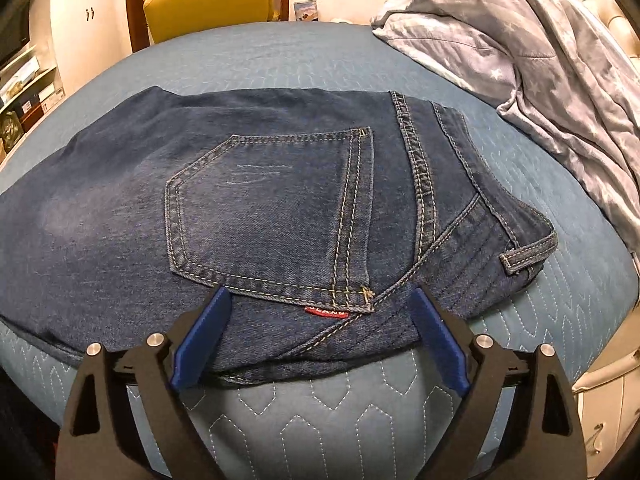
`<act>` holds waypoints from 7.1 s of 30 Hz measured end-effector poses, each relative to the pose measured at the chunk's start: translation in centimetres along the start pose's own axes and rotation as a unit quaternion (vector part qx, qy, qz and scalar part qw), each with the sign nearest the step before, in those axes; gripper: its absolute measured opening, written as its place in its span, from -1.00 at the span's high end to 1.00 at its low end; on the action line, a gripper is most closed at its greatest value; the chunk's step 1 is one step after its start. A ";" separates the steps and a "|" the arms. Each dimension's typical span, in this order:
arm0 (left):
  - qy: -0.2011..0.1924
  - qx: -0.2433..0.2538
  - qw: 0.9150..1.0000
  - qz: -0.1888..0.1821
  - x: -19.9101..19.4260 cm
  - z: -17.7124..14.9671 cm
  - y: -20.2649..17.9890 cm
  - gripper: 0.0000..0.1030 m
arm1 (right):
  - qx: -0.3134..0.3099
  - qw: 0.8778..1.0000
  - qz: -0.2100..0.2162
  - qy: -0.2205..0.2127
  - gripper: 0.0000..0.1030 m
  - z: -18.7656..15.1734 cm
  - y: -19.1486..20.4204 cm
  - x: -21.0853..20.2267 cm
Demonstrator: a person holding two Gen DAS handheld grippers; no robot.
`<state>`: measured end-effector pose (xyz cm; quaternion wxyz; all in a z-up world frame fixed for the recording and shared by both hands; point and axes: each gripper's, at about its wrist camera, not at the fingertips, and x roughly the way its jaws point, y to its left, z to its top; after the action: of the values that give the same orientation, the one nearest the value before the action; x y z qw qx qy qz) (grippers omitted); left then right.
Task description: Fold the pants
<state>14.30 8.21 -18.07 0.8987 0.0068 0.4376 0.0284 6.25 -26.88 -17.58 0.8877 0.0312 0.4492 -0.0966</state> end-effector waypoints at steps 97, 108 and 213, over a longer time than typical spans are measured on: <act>-0.068 -0.529 0.805 -0.259 2.8 -4.0 41.9 0.09 | -0.200 0.971 0.134 0.000 -0.58 9.6 42.0 4.4; -0.066 -0.543 0.790 -0.277 4.6 -2.5 41.7 0.47 | -0.197 0.971 0.136 -0.002 -0.59 9.8 41.9 4.4; -0.147 0.348 0.924 0.060 -3.8 -0.4 -11.0 0.69 | 0.031 0.870 0.421 0.257 0.58 11.4 34.7 5.8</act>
<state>12.16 -2.99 -15.72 0.8906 0.3491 0.2822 -0.0729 25.57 4.61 -16.55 0.6963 0.2682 0.6023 0.2835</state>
